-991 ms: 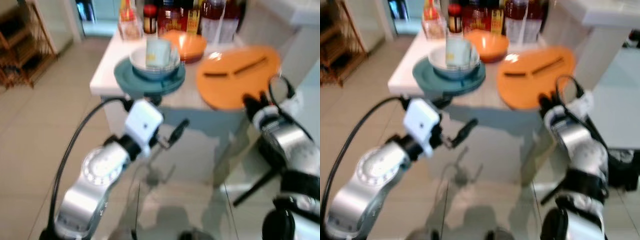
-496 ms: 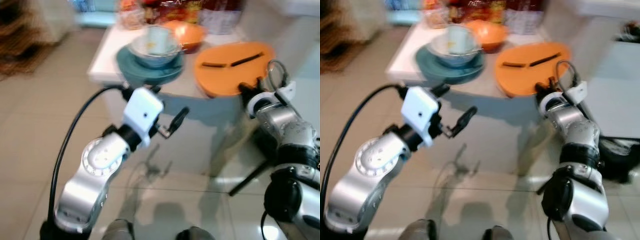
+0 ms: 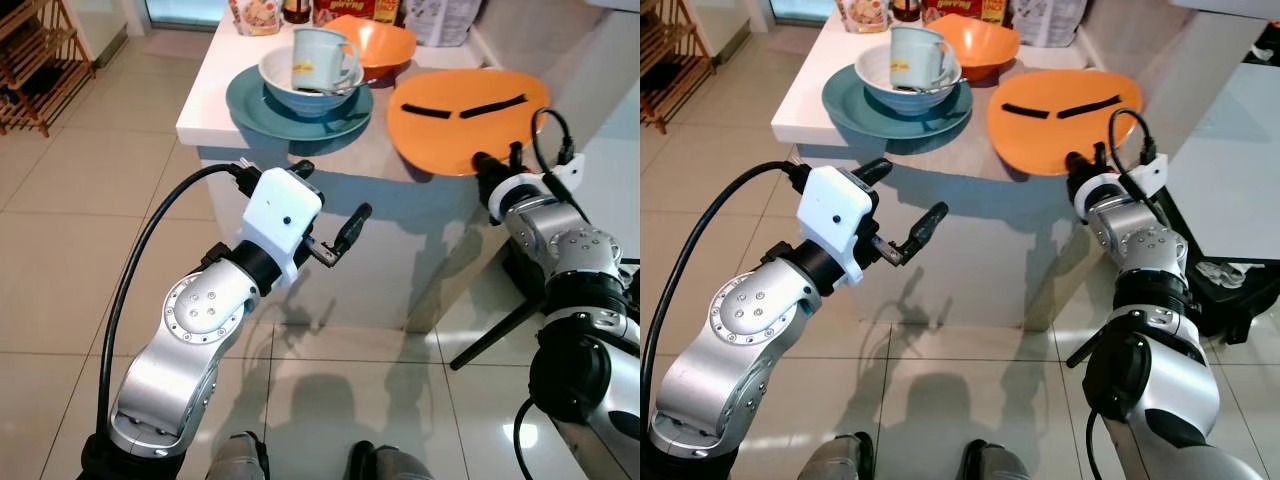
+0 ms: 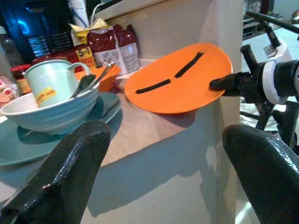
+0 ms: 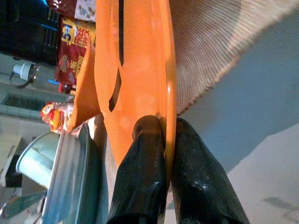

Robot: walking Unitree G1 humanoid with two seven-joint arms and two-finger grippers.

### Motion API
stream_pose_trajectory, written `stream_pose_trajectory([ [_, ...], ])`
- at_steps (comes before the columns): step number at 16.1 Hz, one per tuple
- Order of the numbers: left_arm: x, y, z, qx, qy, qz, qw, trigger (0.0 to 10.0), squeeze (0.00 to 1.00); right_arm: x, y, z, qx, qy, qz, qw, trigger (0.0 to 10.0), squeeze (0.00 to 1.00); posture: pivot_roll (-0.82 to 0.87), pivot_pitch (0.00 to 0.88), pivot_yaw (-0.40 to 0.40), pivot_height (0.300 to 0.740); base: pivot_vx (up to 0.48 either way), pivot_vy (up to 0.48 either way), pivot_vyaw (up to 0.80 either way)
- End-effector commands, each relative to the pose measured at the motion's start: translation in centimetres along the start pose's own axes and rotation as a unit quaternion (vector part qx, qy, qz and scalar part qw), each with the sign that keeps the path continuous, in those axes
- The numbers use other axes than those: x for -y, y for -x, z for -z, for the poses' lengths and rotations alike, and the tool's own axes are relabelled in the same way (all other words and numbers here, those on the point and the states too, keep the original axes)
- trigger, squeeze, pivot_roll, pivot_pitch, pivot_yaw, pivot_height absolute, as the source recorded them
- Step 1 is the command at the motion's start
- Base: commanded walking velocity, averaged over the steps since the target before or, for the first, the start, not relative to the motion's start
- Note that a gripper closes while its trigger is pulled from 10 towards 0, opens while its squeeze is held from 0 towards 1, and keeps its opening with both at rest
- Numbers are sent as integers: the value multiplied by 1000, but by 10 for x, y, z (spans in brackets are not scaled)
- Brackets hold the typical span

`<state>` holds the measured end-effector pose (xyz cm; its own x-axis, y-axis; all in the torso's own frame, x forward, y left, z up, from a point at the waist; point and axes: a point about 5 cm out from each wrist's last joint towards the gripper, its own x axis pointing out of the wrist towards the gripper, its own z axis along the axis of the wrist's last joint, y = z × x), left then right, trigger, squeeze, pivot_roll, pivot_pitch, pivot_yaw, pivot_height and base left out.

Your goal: Setting the table

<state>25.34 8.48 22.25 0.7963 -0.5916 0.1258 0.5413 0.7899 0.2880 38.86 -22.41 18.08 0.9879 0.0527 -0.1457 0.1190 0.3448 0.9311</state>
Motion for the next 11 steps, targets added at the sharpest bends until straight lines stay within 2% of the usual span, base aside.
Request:
stream_pose_trajectory([
  [1,0,-1,0,-1,1,-3,1000,10000,0,-5,-1,-10,18,13,-1,1000,10000,0,104,151,-55,740,0,0,0],
  [5,4,-1,-2,0,-1,5,1000,10000,0,-9,-5,-10,21,10,-6,1000,10000,0,107,139,-58,740,0,0,0],
  [9,-2,-4,-5,11,-1,-3,1000,10000,0,-14,-9,-10,29,9,-6,1000,10000,0,110,129,-60,740,0,0,0],
  [11,-2,-4,-5,10,0,-5,1000,10000,0,-17,-11,-8,24,16,-17,999,10000,0,108,127,-60,740,420,0,0],
])
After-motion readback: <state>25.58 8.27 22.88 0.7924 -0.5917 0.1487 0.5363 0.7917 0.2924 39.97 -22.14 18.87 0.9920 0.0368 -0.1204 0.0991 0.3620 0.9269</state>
